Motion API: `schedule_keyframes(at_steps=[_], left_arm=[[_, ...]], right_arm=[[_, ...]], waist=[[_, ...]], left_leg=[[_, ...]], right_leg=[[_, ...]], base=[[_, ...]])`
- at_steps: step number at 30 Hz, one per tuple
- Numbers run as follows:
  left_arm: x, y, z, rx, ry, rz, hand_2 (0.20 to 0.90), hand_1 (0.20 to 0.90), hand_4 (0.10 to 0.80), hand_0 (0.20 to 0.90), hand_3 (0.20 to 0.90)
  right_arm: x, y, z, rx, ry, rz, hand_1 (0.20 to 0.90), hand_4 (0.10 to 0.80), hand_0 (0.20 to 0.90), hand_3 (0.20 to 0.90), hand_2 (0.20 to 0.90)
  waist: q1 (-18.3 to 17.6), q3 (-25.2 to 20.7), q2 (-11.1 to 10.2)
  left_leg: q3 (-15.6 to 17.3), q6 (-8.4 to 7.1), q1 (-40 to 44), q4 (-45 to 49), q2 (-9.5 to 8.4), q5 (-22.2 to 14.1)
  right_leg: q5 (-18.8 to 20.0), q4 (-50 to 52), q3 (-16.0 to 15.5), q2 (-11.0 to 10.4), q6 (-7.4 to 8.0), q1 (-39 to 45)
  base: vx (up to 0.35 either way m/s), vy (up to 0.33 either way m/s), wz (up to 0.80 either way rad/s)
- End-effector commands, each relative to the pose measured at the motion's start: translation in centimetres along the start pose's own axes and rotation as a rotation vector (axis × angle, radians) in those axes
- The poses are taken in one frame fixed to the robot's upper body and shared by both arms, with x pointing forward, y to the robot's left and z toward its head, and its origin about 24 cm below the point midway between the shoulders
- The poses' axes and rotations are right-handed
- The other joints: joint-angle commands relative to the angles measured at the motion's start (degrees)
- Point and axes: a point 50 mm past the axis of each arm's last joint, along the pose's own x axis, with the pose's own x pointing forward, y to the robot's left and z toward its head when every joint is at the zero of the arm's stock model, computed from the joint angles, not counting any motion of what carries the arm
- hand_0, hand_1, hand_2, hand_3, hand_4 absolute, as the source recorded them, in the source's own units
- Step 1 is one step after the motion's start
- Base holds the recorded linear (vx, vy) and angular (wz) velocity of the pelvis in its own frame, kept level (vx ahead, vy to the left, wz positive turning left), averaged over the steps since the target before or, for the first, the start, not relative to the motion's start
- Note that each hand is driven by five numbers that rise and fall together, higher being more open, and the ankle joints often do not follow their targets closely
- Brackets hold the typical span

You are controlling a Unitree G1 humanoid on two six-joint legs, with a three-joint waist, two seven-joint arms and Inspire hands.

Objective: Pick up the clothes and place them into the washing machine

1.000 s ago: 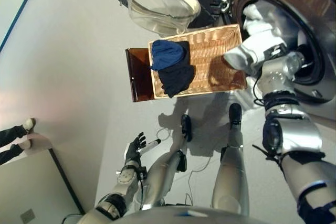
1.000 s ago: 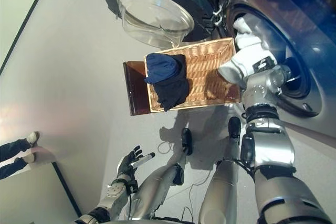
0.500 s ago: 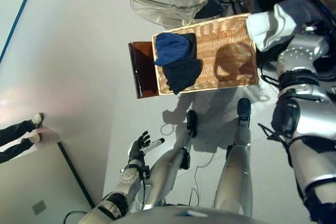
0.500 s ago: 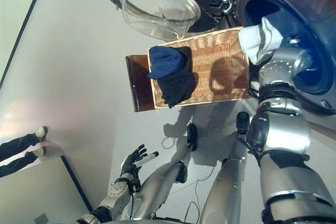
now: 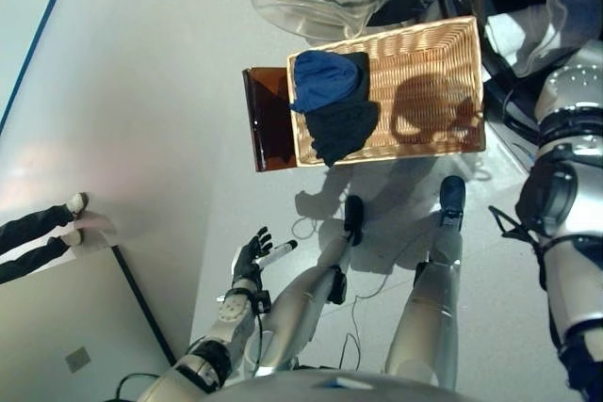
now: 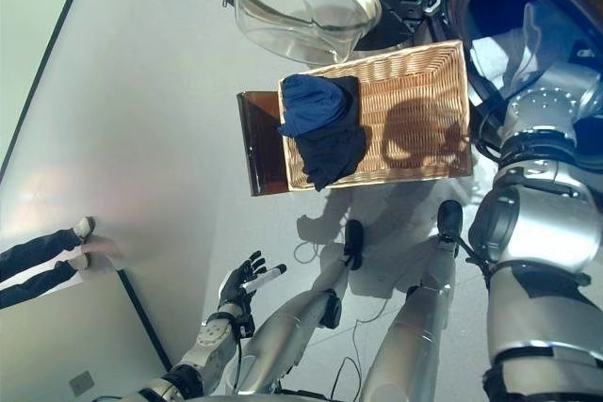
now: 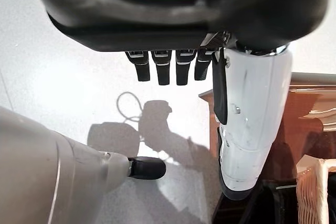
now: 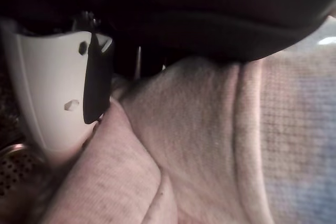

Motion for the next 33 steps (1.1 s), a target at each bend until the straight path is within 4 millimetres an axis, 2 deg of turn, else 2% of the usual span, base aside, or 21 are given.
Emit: schedule_keyframes(at_steps=[1, 2, 10, 26, 33], left_arm=[[0.0, 2.2, 0.3, 0.055, -0.021, 0.057, 0.9, 0.9, 0.8, 0.9, 0.9], [0.1, 2.3, 0.4, 0.055, -0.024, 0.061, 0.9, 0.9, 0.8, 0.9, 0.9], [0.1, 3.0, 0.6, 0.029, -0.029, 0.095, 0.9, 0.9, 0.8, 0.9, 0.9], [-0.2, 3.9, -0.2, 0.034, -0.002, 0.124, 0.9, 0.9, 0.8, 0.9, 0.9], [-0.2, 4.4, -0.2, 0.023, 0.004, 0.15, 0.9, 0.9, 0.8, 0.9, 0.9]], right_arm=[[-3.5, 10.7, 6.1, 0.024, -0.247, 0.381, 0.576, 0.569, 0.576, 0.576, 0.576], [-3.5, 10.6, 6.0, 0.007, -0.243, 0.38, 0.9, 0.8, 0.9, 0.9, 0.9], [-3.8, 10.3, 4.5, -0.084, -0.229, 0.417, 0.9, 0.8, 0.9, 0.9, 0.9], [-3.4, 9.0, 3.3, -0.167, -0.225, 0.403, 0.9, 0.8, 0.9, 0.9, 0.9], [-3.4, 7.2, 0.9, -0.336, -0.207, 0.446, 0.9, 0.8, 0.9, 0.9, 0.9]], waist=[[0.0, -2.99, 0.01], [-0.08, -2.85, -0.04], [-0.51, -2.11, -0.64], [-0.34, -3.3, -1.66], [-0.69, -2.79, -2.69]], left_leg=[[1.45, -5.61, 3.46, -0.41, 3.14, -4.98], [1.49, -5.62, 3.52, -0.41, 3.18, -4.97], [1.9, -5.63, 3.46, -0.41, 3.23, -4.64], [2.28, -5.29, 4.27, -0.41, 3.26, -4.34], [2.43, -5.27, 4.87, -0.41, 3.54, -4.2]], right_leg=[[-10.79, 10.77, 0.99, 0.81, -3.4, -2.16], [-10.72, 10.7, 0.96, 0.81, -3.42, -2.1], [-10.17, 10.17, 0.95, 0.84, -3.46, -1.77], [-9.29, 8.85, 0.97, 0.73, -3.5, 0.02], [-9.18, 8.72, 0.53, 0.99, -3.62, 0.97]], base=[[0.0, 0.0, 0.0], [0.0, 0.0, 0.0], [-0.034, 0.005, 0.0], [-0.009, 0.003, 0.0], [-0.003, 0.001, 0.0]])
